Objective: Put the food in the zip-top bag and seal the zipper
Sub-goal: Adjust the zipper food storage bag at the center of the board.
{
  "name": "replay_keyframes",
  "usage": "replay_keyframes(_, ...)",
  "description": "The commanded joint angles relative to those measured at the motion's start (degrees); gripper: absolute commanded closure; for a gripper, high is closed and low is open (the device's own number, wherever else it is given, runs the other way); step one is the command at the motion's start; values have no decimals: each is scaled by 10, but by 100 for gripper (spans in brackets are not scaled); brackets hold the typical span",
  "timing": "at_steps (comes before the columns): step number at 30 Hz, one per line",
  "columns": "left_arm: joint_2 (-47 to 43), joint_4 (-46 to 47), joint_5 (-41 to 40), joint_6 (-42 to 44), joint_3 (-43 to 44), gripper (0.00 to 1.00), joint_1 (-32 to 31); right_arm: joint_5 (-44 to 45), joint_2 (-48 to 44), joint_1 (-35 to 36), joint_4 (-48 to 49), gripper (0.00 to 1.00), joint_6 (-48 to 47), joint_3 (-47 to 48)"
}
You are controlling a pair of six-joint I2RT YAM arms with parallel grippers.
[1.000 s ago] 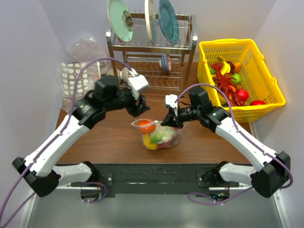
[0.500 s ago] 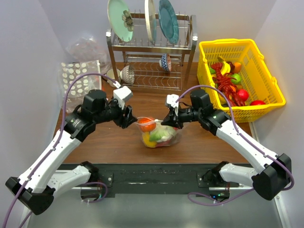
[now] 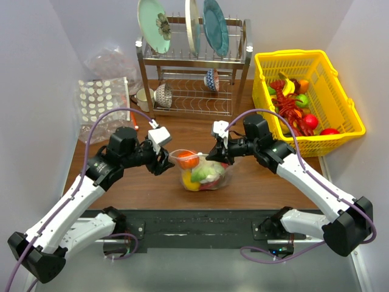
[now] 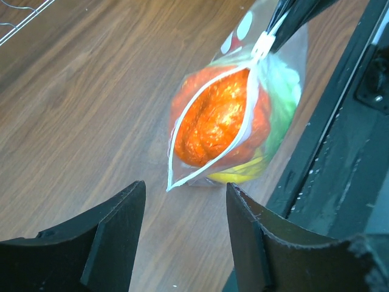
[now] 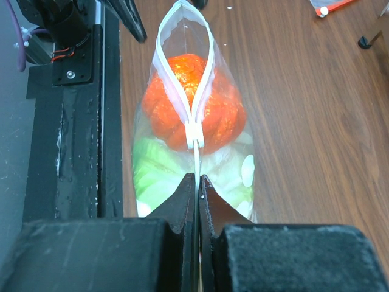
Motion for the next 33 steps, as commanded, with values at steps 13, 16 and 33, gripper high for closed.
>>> replay_keyframes(13,-6,123,28,57,-37,54,-2,-28,-11,3,35,100,-1,14)
replay_keyframes(16,4,122,48,58,-36,56,-2,-27,-10,2,34,100,0,14)
replay_keyframes(33,4,112,71,44,41,100,-2,29,-5,3,66,100,39,5)
